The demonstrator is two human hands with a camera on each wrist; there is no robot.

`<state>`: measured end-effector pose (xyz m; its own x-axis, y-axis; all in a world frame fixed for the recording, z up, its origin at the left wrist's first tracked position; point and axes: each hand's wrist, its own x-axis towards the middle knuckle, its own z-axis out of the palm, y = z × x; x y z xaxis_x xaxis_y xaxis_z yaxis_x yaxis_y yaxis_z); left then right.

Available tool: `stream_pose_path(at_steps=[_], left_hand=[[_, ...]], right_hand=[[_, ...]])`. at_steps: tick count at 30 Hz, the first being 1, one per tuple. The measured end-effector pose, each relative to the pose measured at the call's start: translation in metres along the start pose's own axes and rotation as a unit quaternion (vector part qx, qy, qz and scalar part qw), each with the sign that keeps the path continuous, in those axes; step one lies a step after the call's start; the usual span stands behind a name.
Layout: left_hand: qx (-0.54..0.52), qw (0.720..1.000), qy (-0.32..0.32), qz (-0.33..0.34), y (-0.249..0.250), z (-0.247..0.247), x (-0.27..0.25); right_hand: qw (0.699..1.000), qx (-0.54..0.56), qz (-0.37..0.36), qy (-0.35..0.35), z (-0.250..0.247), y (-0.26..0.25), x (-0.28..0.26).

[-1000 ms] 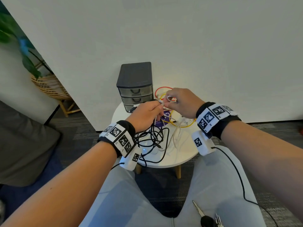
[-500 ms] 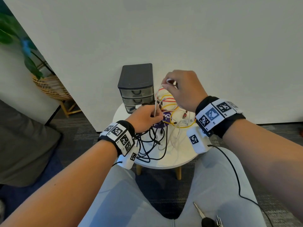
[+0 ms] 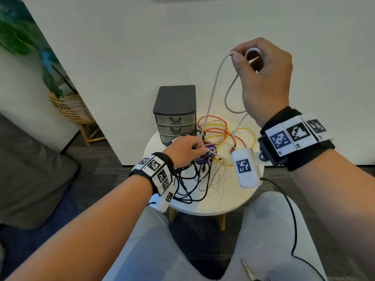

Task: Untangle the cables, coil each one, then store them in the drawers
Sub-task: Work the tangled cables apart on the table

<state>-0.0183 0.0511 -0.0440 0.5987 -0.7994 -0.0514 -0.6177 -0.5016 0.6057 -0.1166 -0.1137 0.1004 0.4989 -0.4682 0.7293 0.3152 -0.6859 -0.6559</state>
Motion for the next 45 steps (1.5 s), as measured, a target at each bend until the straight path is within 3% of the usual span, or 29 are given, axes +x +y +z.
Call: stream_pose_path(at_steps=[3,7,11,16,19,22,28,32,37,39,43,45], left_hand=[[0.011,1.0,0.008,0.001,0.005,0.001,0.0],[0.069,0.997,0.024,-0.008,0.004,0.002,0.004],[0.045,0.999,0.002,-0.006,0.002,0.002,0.003],[-0.015,1.0,0.025,0.009,0.004,-0.004,0.002],[-0.063,0.998,0.03,0.002,0.009,-0.01,0.001],[-0.1,0.995,0.02,-0.003,0.014,-0.017,0.0],[-0.219,0.975,0.032,-0.012,0.025,-0.028,-0.007],[-0.195,0.979,0.056,-0.012,0.026,-0.033,-0.006],[-0.133,0.989,0.059,-0.011,0.019,-0.032,0.0],[-0.094,0.995,0.034,-0.014,0.013,-0.029,-0.001],[0.009,0.996,-0.083,-0.027,-0.002,-0.017,-0.009],[0.062,0.988,-0.133,-0.039,-0.007,-0.008,-0.012]], right_hand=[[0.999,0.038,0.015,0.005,0.002,-0.005,-0.004],[0.989,0.125,-0.009,0.076,-0.004,-0.02,0.001],[0.977,0.161,-0.077,0.115,-0.014,-0.035,0.018],[0.974,0.167,-0.063,0.14,-0.02,-0.034,0.034],[0.984,0.152,-0.014,0.094,-0.017,-0.023,0.029],[0.985,0.134,0.087,0.061,-0.011,-0.004,0.02],[0.952,0.196,0.212,0.104,-0.01,0.038,0.021],[0.919,0.247,0.271,0.144,-0.011,0.054,0.032],[0.887,0.307,0.314,0.145,-0.007,0.07,0.041],[0.868,0.341,0.335,0.132,-0.006,0.08,0.038],[0.824,0.397,0.391,0.103,-0.005,0.111,0.017],[0.837,0.336,0.424,0.084,-0.002,0.133,-0.003]])
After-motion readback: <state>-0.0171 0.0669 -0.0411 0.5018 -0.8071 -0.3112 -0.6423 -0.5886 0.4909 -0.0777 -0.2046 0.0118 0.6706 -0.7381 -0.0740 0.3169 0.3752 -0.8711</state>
